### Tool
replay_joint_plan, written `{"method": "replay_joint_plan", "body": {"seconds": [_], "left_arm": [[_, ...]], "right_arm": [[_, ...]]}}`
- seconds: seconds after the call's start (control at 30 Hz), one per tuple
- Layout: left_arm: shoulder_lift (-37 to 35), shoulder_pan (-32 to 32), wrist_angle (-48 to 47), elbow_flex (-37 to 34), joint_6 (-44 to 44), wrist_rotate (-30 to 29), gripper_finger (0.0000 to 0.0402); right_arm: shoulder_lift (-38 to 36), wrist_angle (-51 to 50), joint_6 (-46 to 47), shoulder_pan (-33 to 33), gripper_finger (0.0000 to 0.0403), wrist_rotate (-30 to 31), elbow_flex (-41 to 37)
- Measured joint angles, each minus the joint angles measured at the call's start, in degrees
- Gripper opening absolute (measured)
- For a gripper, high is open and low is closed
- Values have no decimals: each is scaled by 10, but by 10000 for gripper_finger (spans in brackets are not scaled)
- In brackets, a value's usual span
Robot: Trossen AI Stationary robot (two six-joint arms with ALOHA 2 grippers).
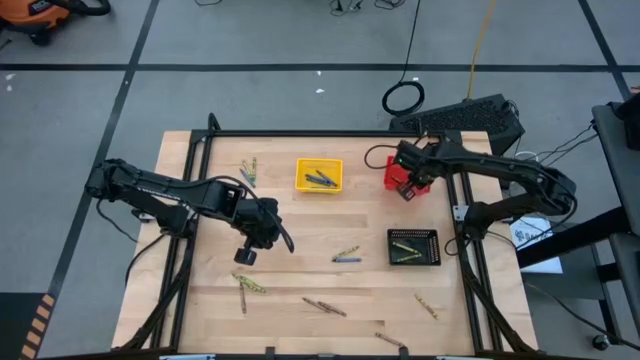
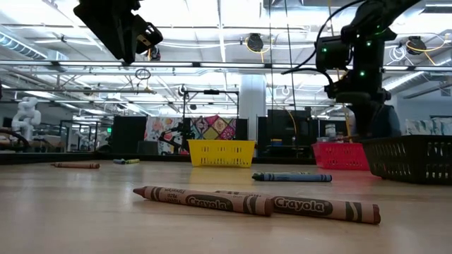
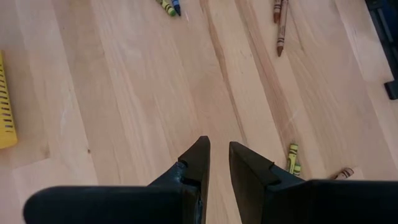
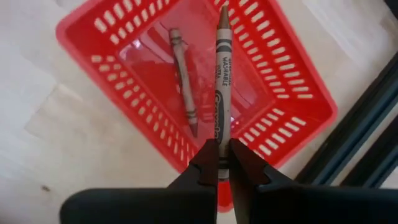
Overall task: Sort crayons
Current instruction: Put the brown crayon into the red bin, then put the green crayon into the black bin
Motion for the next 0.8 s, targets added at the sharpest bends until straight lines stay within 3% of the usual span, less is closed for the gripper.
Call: {"method": "replay_joint_plan", "body": {"seconds": [0.57,0.8], "left_arm": [[0,0,0,0,0,0,63],[0,0,-8,0,-3,0,63]], "right_arm": [[0,10,3,-14,77,1,0],[0,33,10,-10,91,1,1]]}}
